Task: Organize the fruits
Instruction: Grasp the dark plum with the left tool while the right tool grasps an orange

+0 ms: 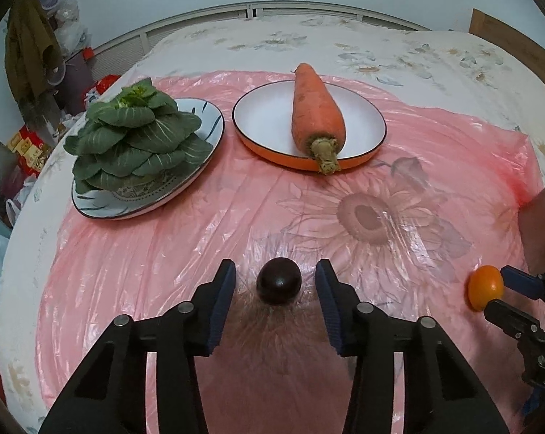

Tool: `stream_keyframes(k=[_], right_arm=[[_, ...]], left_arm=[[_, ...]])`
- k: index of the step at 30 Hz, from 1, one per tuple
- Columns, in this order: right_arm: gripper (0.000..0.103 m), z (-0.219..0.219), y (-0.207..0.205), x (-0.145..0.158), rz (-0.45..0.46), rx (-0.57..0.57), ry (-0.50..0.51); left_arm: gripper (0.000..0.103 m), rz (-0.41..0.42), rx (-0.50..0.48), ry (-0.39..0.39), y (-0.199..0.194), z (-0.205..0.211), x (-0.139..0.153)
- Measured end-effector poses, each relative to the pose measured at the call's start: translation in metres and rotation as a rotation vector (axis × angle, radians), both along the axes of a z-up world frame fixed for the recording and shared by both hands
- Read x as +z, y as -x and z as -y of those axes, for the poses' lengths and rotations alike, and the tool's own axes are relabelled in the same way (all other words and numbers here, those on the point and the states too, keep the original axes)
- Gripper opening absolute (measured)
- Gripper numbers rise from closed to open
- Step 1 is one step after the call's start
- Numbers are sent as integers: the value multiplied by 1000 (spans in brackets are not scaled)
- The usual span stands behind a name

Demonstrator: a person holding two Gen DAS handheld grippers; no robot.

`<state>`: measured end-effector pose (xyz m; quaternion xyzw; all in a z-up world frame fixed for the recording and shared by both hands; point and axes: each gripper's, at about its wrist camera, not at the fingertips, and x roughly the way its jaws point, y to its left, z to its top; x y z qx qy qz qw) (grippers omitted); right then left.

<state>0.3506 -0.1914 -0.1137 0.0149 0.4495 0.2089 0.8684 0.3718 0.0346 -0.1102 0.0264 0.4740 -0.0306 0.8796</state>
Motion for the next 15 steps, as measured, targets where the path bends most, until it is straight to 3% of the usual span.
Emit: stream_keyframes(k=[5, 7, 15], right_arm=[[63, -3, -6, -8, -29, 3, 16], [48, -2, -9, -12, -47, 2, 15], [47, -7, -14, -17, -65, 9, 37]], left_arm=[[32, -20, 7, 13, -1, -4, -12], [29, -22, 9, 28, -1, -7, -14], [22, -21, -4, 66, 0, -13, -18]])
